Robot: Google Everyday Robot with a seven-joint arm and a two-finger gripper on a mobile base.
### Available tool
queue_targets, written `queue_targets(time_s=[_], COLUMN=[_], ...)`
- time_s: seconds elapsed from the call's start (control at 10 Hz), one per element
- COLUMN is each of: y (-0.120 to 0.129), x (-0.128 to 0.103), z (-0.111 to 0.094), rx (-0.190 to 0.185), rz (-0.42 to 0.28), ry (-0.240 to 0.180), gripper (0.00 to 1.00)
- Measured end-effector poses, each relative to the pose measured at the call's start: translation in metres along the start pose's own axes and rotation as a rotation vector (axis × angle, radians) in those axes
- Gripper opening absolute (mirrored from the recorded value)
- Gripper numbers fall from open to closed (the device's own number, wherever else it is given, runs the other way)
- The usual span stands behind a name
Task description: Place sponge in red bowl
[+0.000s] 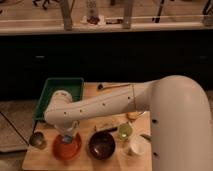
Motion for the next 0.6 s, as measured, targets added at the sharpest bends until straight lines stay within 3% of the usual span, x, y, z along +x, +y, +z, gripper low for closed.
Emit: queue_targets(time_s=[0.6], y=[0.0010], x=[-0.0011], z=[0.0011], rx=[0.009], rz=[-0.050], ry=[-0.002], gripper=[0.09])
